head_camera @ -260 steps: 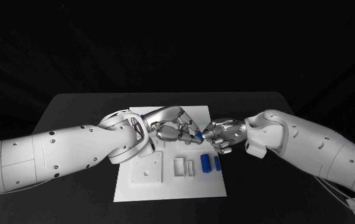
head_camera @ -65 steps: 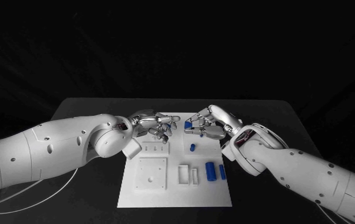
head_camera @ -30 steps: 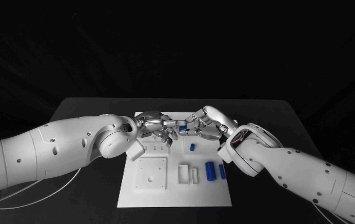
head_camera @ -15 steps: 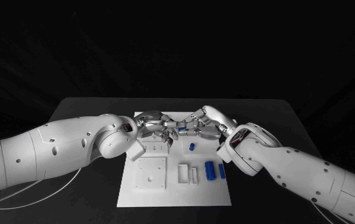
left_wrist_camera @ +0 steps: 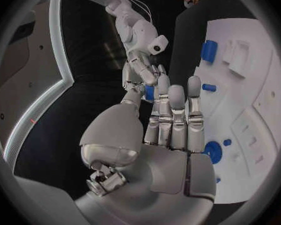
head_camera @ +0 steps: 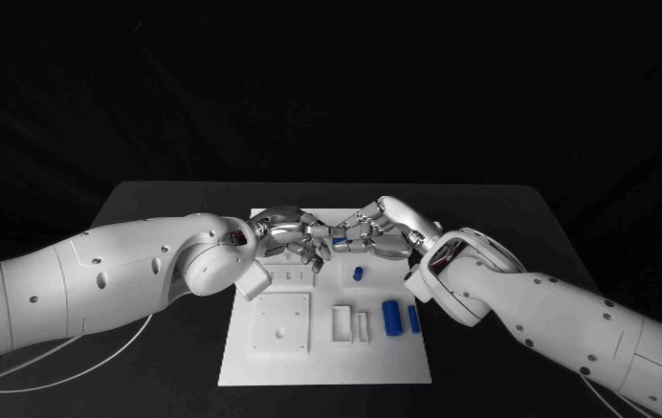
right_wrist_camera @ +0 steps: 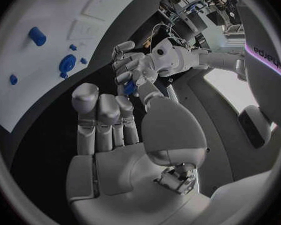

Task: Assemble the parts on the task board

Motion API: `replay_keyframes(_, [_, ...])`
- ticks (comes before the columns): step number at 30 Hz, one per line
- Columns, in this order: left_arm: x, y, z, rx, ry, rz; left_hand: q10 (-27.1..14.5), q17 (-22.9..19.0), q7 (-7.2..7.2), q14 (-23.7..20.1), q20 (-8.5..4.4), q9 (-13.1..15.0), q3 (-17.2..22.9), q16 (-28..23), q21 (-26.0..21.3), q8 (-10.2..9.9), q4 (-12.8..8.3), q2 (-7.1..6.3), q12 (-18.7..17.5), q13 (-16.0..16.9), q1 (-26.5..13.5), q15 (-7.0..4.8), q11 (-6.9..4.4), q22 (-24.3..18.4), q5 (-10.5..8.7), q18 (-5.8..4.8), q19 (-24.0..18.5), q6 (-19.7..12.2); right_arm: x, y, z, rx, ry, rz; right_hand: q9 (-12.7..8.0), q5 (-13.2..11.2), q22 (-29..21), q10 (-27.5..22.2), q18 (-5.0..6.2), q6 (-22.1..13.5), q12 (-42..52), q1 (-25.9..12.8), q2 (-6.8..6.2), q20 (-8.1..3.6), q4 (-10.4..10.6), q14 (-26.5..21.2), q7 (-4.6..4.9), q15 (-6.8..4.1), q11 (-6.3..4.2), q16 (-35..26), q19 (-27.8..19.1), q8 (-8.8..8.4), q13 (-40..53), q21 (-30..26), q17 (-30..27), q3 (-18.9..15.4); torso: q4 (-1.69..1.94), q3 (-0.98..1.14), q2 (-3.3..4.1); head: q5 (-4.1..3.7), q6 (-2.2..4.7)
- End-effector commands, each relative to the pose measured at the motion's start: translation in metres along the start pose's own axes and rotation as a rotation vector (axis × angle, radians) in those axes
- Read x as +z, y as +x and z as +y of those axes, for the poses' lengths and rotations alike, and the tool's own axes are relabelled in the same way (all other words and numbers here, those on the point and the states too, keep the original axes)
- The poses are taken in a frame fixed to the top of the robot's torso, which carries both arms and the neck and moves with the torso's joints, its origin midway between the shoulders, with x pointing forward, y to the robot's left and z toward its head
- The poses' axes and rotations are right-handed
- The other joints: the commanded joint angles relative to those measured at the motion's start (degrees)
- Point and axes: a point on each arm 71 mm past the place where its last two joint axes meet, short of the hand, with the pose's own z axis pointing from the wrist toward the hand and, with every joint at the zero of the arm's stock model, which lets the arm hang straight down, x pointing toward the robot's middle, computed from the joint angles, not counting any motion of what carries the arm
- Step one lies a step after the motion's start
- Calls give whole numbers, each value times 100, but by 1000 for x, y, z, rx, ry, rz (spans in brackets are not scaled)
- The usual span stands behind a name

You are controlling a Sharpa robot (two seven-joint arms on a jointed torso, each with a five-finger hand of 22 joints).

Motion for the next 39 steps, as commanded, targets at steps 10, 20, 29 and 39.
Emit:
replay_keyframes(10, [0, 1, -7, -74, 65, -2, 9, 41, 25, 8, -76, 319, 496, 134, 146, 222, -365, 164, 174, 123, 125, -63, -28, 142, -236, -80, -18, -132, -2, 1, -6, -7, 23, 18, 6, 130, 492, -104, 21, 22, -185, -42, 33, 19, 54, -30, -39, 29, 53, -83, 214, 22, -91, -125, -25, -104, -4, -2, 1, -12, -12])
replay_keyframes(20, [0, -6, -4, -70, 28, -63, 30, 47, 22, 49, -87, 325, 495, 179, 217, 242, -360, 164, 231, 163, 220, -73, -48, 149, -295, -63, 9, -117, -6, -7, -11, 5, 20, -25, 13, 307, 11, -1166, 288, -1246, -948, -19, -234, 306, 294, -645, 383, 312, 387, -784, -139, 35, -1054, -1969, -576, -1076, 0, 4, -1, 15, -10])
replay_keyframes(29, [-3, -17, 4, -28, -48, -116, 30, 39, 27, 71, -88, 276, 459, 193, 305, 228, -336, 198, 254, 182, 340, -74, -55, 147, -479, -48, 8, -100, -16, -26, -23, 60, 38, -114, -2, 500, -425, -1513, 346, -1823, -778, -5, -442, 425, 566, -1024, 499, 425, 499, -1012, -198, 19, -1884, -3084, -1133, -1522, -8, 14, -2, 104, -16])
replay_keyframes(39, [-7, -38, 12, 71, -142, -176, 61, 18, 20, 127, -102, 274, 452, 189, 370, 239, -339, 199, 266, 187, 363, -90, -68, 144, -526, -35, 43, -85, -29, -69, -59, 139, 149, -279, 7, 595, -536, -1606, 323, -1670, -595, 12, -399, 428, 653, -1084, 482, 419, 493, -1025, -58, 31, -2485, -3587, -1626, -1590, -23, 11, -14, 144, -19])
